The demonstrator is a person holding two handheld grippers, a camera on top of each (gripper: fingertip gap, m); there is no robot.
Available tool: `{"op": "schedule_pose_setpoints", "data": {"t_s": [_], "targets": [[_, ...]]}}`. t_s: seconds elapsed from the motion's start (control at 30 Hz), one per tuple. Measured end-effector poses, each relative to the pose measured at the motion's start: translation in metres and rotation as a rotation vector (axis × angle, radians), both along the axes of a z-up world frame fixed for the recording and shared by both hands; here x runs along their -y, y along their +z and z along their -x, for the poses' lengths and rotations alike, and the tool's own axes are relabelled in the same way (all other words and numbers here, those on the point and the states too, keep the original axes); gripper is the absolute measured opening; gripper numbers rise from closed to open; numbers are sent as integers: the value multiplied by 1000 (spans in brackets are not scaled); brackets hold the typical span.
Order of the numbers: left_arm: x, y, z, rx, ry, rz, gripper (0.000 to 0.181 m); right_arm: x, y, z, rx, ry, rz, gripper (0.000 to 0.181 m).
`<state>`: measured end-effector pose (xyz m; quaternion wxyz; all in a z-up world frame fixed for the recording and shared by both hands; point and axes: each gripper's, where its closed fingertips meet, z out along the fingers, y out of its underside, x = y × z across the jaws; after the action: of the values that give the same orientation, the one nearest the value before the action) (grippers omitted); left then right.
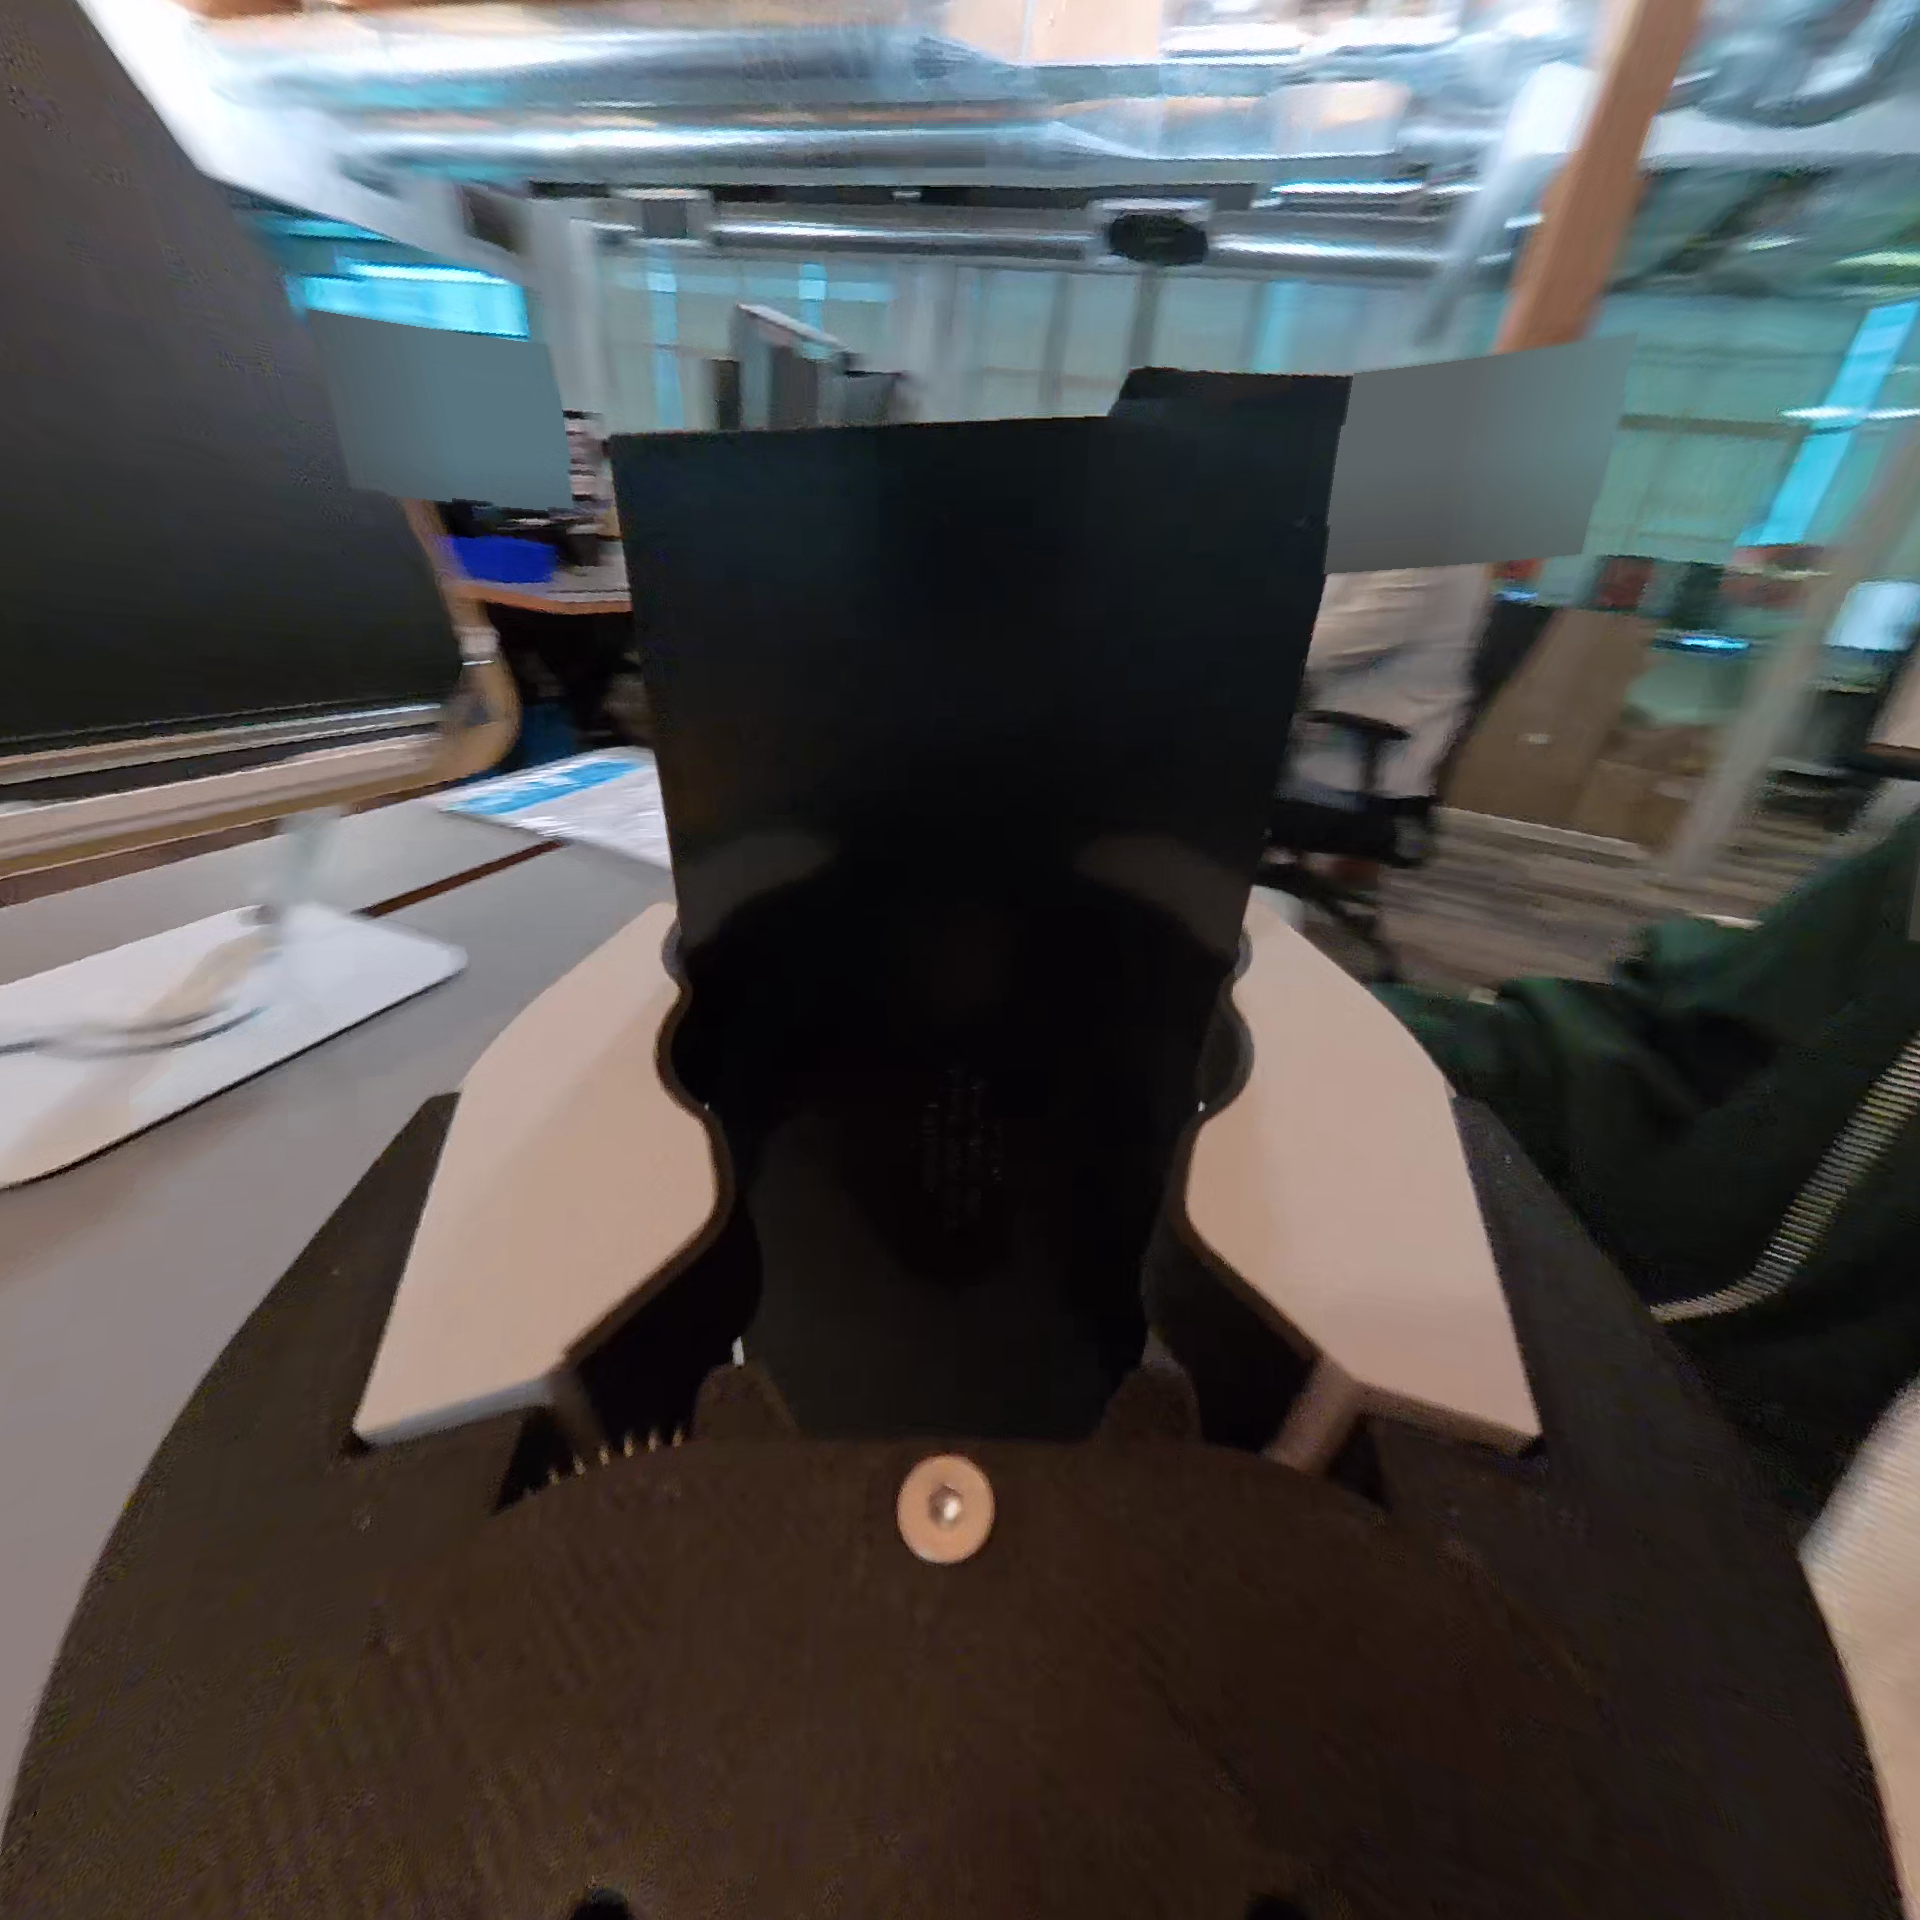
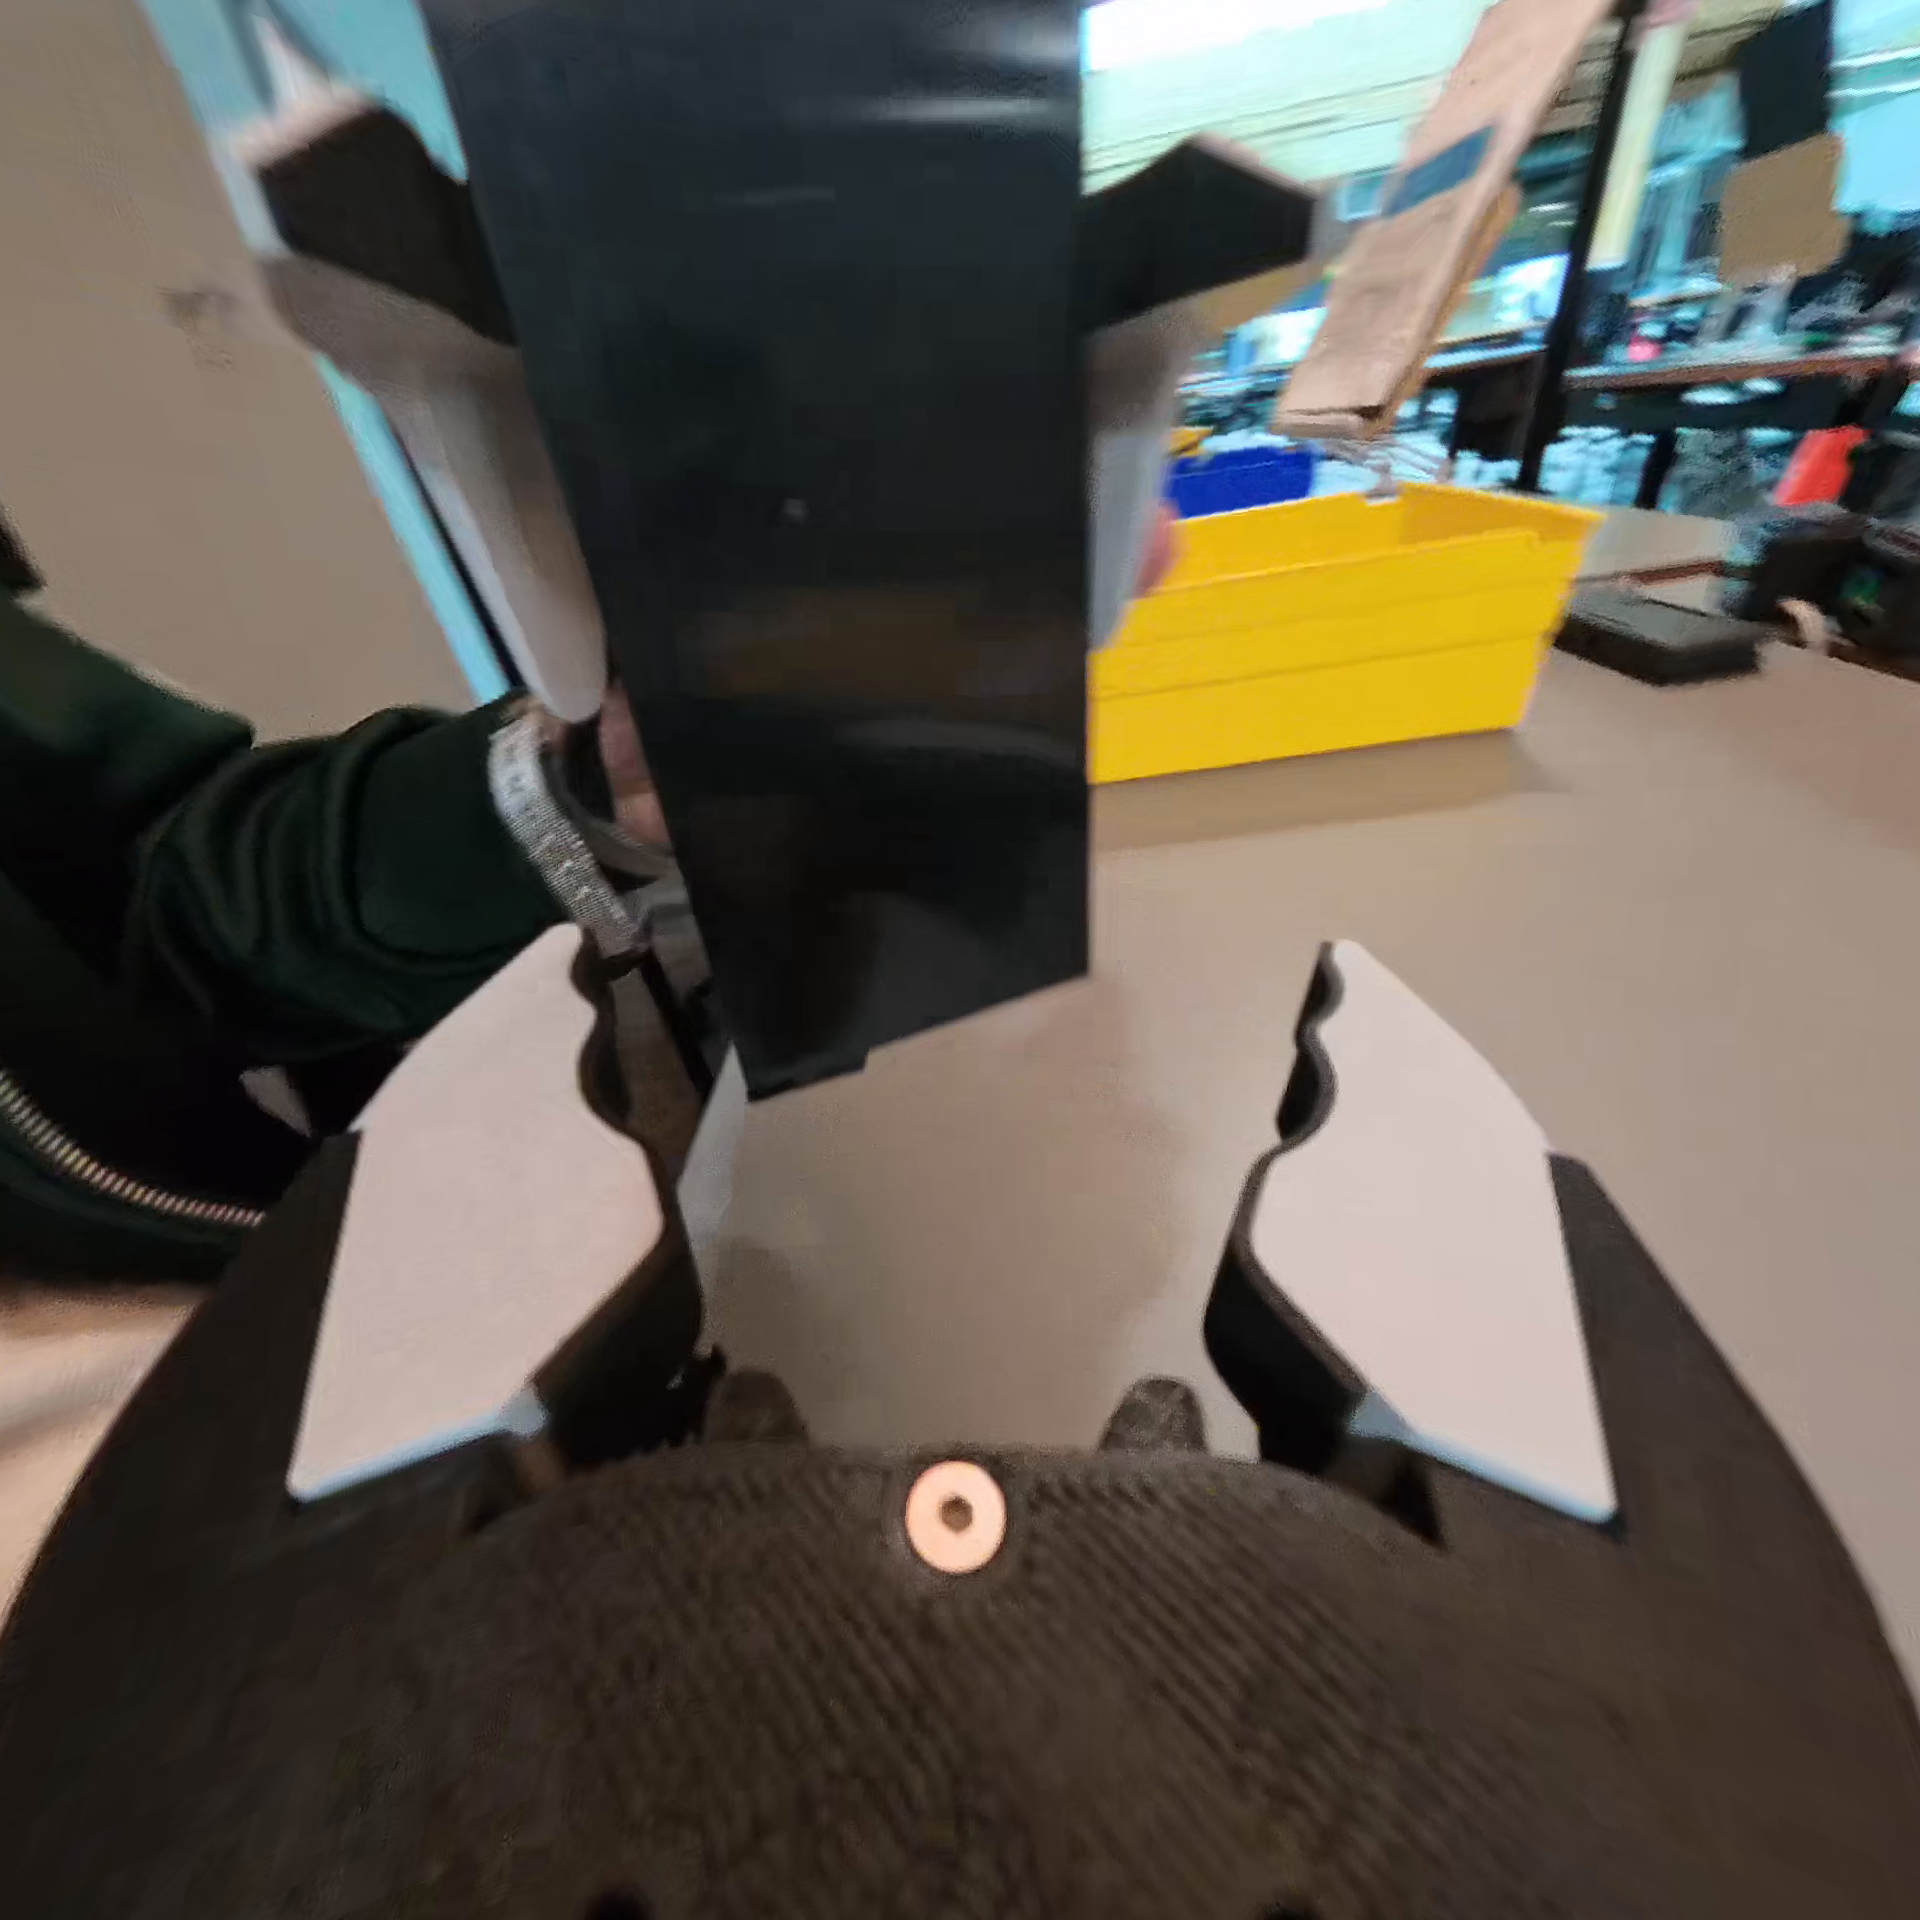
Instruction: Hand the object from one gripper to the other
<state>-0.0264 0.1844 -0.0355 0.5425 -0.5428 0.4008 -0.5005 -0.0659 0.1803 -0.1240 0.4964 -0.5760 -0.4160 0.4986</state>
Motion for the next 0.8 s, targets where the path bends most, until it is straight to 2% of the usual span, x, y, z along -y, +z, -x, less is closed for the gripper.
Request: {"op": "schedule_pose_setpoints", "data": {"t_s": [0.07,0.13,0.23,0.27,0.4,0.47,0.57,0.7,0.8], "targets": [[-28,-7,16,-43,207,-15,94,-27,4,-21,-40,-128,50,121],[-51,-14,34,-98,421,-38,94,-49,20,-46,-90,-294,44,107],[-65,-30,42,-262,577,-108,95,-56,48,-70,-61,-465,-17,80],[-67,-36,42,-349,609,-157,95,-51,53,-70,-2,-461,-27,77],[-70,-56,40,-702,693,-414,95,-29,74,-67,202,-426,-29,68],[-67,-60,34,-792,701,-509,95,-18,84,-64,246,-391,-22,60],[-58,-64,19,-847,672,-573,96,-8,71,-59,351,-347,60,61],[-46,-68,4,-971,641,-766,96,-6,43,-53,429,-315,157,56],[-39,-71,-5,-1001,624,-804,96,-3,34,-48,422,-279,189,18]]}}
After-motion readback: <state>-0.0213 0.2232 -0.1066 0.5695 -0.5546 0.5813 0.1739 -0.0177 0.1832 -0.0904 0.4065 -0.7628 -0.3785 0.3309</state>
